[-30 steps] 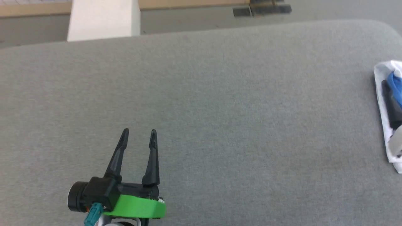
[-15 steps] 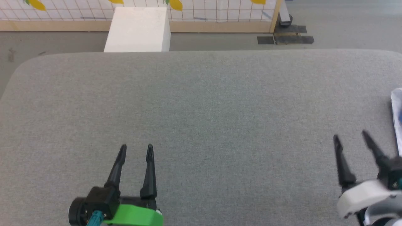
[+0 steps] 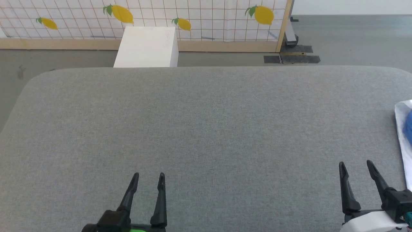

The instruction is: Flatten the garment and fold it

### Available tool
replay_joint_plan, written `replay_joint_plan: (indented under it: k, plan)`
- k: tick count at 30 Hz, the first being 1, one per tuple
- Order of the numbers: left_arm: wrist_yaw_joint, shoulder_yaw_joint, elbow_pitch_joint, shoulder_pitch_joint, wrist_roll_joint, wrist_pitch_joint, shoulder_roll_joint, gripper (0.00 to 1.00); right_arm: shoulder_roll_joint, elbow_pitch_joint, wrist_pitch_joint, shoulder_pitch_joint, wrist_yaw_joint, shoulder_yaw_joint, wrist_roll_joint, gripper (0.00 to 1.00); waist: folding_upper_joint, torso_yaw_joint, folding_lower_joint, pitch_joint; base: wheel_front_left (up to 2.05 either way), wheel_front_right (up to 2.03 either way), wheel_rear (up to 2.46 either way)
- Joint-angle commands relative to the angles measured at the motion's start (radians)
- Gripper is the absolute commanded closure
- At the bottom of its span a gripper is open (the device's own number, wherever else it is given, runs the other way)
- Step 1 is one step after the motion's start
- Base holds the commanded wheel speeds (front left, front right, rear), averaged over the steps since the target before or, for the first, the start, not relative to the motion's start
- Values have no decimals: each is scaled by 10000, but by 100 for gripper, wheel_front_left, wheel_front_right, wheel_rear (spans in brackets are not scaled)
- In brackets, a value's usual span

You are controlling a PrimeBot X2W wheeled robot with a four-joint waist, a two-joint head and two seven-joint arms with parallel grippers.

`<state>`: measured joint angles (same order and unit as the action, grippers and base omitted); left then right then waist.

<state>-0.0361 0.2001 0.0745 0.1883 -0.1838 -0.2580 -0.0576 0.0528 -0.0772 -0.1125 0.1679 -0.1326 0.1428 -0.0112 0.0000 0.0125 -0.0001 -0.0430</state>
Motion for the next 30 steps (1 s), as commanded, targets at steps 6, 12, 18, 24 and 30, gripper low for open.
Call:
replay_joint_plan:
  k: [6, 12, 18, 24, 30]
  plan:
    - [-10, 23, 2, 58, 6, 13, 13, 100, 0, 267, -111, -2, 0, -4, -125, 100, 0, 1, 1, 97, 0, 0, 0]
    - [3, -39, -24, -11, 70, 103, 15, 100, 1, 284, -66, -61, 1, -57, -116, 100, 0, -5, 1, 111, 0, 0, 0]
    - [21, -135, -60, -103, 156, 225, 18, 100, 0, 308, -8, -140, 2, -124, -105, 100, 0, -11, 1, 127, 0, 0, 0]
    - [38, -230, -95, -194, 243, 345, 21, 100, -2, 332, 50, -219, 2, -191, -94, 100, 0, -16, 1, 143, 0, 0, 0]
    - [56, -326, -130, -286, 329, 466, 24, 100, -3, 356, 108, -298, 3, -258, -83, 100, 0, -22, 1, 158, 0, 0, 0]
